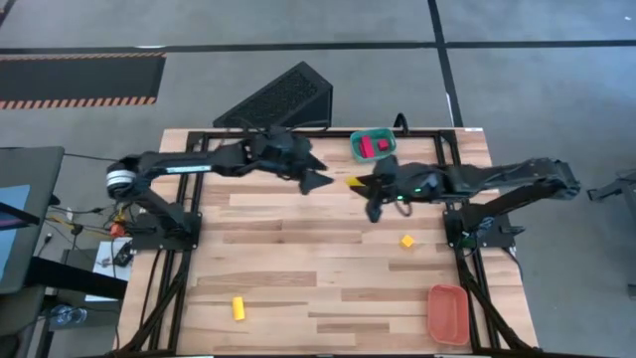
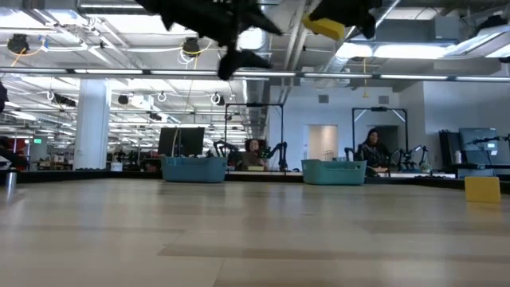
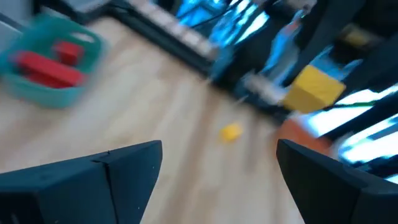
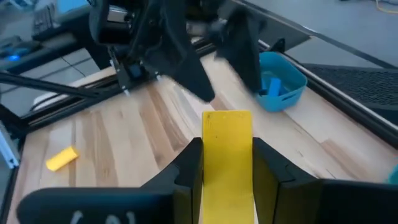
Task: Sort & place blocks by color
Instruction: Put the top yellow block into the orange bin
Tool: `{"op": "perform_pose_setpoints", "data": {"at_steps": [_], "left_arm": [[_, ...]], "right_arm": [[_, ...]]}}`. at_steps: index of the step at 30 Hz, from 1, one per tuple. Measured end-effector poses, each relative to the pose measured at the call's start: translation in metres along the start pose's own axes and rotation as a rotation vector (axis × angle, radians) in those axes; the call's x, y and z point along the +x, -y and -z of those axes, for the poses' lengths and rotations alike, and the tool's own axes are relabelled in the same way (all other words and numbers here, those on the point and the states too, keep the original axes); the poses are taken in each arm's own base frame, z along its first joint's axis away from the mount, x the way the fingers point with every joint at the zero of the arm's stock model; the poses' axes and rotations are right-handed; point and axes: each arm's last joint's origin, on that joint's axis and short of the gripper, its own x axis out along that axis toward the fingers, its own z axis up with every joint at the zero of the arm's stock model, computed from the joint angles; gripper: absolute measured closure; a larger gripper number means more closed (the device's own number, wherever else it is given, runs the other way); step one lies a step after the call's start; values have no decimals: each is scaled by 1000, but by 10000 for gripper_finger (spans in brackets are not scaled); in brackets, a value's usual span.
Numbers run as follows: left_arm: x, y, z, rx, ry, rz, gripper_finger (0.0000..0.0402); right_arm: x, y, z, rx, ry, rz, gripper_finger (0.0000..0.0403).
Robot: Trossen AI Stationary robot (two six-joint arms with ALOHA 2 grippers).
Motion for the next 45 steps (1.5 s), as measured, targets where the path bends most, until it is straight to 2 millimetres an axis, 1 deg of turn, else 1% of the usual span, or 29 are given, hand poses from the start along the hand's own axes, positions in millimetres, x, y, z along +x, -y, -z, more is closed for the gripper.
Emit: {"op": "perform_pose_setpoints", "data": {"at_steps": [4, 8, 11, 14, 16, 18, 21, 24, 26, 28, 32, 35, 38, 42, 45], "left_arm": [[30, 7, -4, -166, 114, 181, 95], [50, 20, -6, -237, 258, 342, 95], [63, 24, -1, -303, 315, 420, 95], [74, 24, 7, -385, 338, 390, 95], [81, 24, 14, -413, 332, 323, 95], [85, 27, 24, -434, 302, 235, 95], [90, 32, 41, -455, 240, 114, 95], [92, 38, 54, -456, 193, 37, 95], [93, 38, 59, -456, 174, -21, 95], [93, 34, 62, -457, 161, -72, 95], [91, 18, 54, -473, 186, -116, 95], [89, 9, 43, -460, 228, -88, 95], [87, 2, 32, -444, 259, -39, 95], [80, -13, 19, -438, 248, 16, 95], [70, -18, 9, -431, 245, 54, 95]], "right_arm": [[-27, 11, 5, -42, 11, -83, 301], [-50, 20, 2, -113, 28, -153, 301], [-62, 26, 1, -172, 34, -157, 301], [-68, 31, 2, -228, 28, -145, 301], [-70, 33, 5, -268, -3, -137, 301], [-71, 36, 12, -296, -77, -136, 301], [-76, 42, 28, -267, -268, -161, 301], [-82, 43, 46, -147, -473, -181, 301], [-84, 41, 60, -57, -582, -181, 301], [-85, 37, 76, 0, -644, -193, 301], [-90, 31, 112, 96, -732, -214, 301], [-93, 25, 136, 224, -813, -178, 301], [-99, 19, 152, 321, -858, -118, 301], [-107, 7, 165, 415, -913, -46, 301], [-117, -6, 176, 469, -1029, -53, 301]]}}
